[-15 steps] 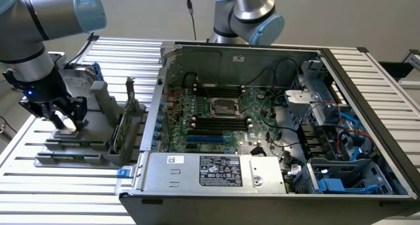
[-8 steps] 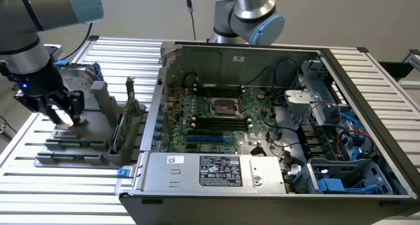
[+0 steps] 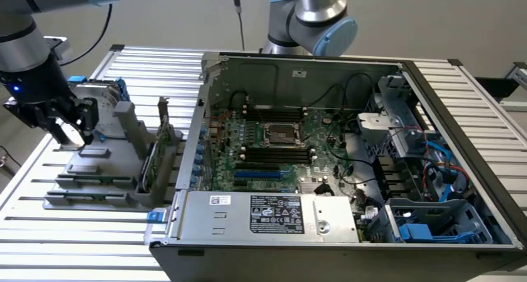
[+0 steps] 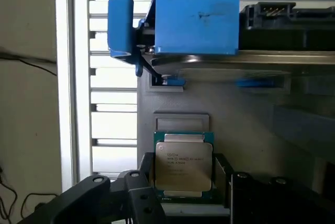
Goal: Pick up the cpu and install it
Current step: 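Pick up the cpu and move it towards the insertion slot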
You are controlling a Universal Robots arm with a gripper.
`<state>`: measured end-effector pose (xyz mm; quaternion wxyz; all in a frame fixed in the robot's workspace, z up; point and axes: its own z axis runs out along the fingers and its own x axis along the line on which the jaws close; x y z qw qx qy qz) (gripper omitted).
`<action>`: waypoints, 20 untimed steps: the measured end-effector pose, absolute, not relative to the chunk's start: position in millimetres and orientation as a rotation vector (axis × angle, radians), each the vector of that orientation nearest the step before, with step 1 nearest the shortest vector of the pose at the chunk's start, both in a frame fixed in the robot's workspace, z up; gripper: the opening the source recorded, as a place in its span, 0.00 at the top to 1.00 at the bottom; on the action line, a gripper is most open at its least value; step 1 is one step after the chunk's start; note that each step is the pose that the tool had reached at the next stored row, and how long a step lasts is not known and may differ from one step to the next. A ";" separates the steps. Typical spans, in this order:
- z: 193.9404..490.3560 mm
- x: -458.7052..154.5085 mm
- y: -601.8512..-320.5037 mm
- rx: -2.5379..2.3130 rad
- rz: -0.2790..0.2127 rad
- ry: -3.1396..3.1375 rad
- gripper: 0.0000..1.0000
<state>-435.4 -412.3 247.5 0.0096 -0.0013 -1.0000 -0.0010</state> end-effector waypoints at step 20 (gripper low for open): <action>338.3 -385.4 -412.4 0.005 -0.006 -3.115 0.45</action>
